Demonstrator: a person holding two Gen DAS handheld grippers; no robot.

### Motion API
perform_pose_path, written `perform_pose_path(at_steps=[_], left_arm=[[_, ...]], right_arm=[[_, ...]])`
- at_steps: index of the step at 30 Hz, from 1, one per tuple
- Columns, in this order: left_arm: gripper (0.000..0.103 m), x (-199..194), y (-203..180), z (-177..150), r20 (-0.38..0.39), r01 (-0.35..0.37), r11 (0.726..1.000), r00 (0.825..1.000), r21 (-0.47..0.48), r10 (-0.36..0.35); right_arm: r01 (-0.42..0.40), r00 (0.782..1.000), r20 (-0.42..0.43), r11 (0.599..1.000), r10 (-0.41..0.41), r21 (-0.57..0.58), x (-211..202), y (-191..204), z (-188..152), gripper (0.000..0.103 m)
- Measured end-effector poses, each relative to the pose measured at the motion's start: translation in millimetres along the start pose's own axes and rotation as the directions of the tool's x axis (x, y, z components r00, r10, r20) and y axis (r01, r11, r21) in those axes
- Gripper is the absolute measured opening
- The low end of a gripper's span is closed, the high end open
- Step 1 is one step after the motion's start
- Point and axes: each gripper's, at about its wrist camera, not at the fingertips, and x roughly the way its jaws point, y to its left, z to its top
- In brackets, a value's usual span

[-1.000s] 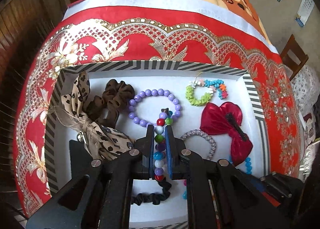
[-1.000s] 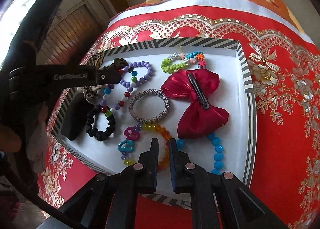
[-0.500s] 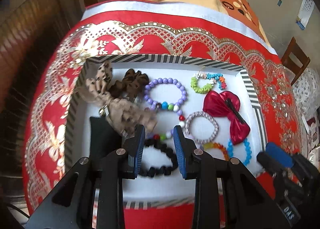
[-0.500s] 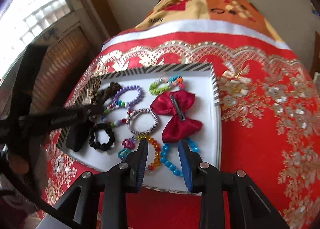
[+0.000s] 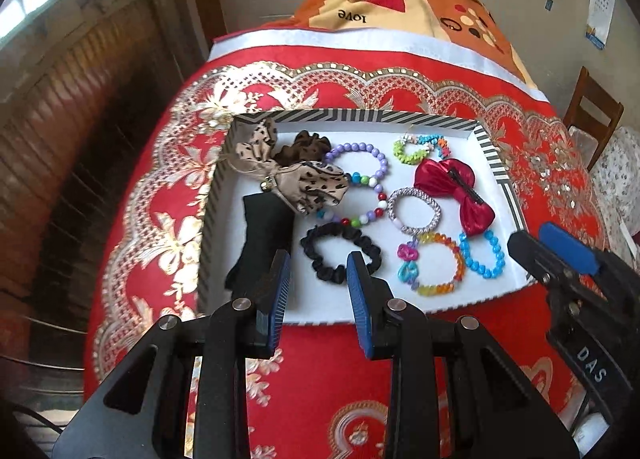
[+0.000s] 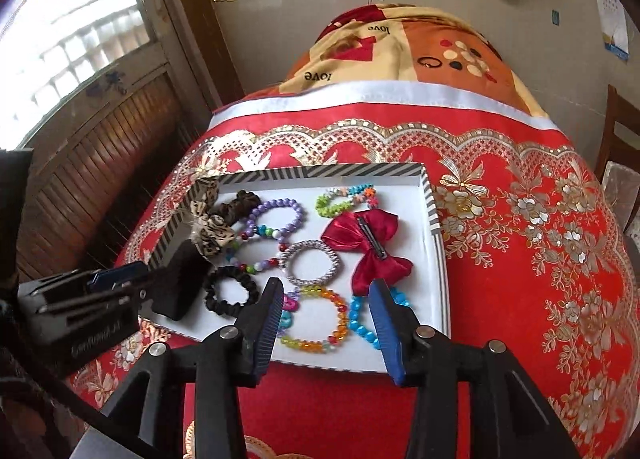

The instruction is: Organize jewelry

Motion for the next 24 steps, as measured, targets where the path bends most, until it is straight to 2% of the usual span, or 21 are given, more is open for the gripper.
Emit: perform_pose_path(at_steps=[11,24], left_arm=[[0.028,-29.6,16.1,-14.5,0.058,0.003,0.999,0.998,-0.032,-0.001],[0.028,-46.0,17.1,-22.2,0.100,-0.007,1.000,0.995,-0.029,0.010]], right_arm=[[0.000,1.000,0.029,1.000,0.000,-0.016,-18.8,22.4,-2.6,0.044],[0.007,0.999,0.043,1.000,-0.006,-0.030,-31.8,31.6,-7.5,0.048]])
